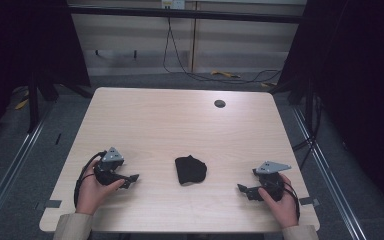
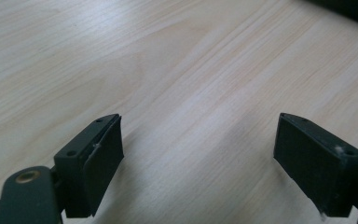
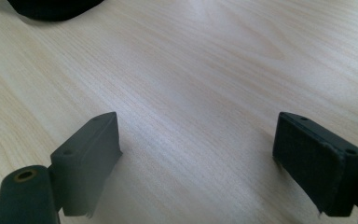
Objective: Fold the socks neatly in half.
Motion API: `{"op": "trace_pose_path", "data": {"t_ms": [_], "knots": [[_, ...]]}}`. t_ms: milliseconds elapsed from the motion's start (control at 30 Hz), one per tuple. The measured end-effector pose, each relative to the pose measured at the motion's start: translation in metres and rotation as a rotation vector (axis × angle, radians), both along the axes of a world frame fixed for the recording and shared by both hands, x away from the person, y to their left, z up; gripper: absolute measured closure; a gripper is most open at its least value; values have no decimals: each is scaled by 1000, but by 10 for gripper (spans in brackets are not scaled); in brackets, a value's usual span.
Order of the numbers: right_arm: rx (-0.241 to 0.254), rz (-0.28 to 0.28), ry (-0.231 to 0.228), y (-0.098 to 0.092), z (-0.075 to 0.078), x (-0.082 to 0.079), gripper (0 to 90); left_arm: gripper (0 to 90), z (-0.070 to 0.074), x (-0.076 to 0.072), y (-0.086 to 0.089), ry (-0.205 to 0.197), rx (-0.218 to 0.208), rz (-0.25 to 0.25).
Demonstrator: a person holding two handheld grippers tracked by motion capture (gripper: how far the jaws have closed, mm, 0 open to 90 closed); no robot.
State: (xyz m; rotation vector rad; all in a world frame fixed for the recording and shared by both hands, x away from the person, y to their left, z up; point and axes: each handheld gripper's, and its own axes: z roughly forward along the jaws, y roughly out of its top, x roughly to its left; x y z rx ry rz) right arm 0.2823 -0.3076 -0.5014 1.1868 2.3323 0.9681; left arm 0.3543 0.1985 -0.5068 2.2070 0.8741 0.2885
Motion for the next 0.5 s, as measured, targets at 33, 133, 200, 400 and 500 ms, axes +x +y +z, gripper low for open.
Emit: {"op": "trace_pose_path", "data": {"t_ms": [33,133,200,400,500], "knots": [[0,1,0,0,0,0,139,154,-1,0,1,-1,-3,3],[0,0,0,0,0,0,139,154,-2,0,5,-4,-4,14],[0,1,0,0,0,0,139,153,-3,0,7,-3,-7,15],[1,0,0,0,0,0,139,153,-5,-1,11,-2,-9,13],[1,1,0,0,0,0,139,150,-6,-1,12,-22,7,-1]]}}
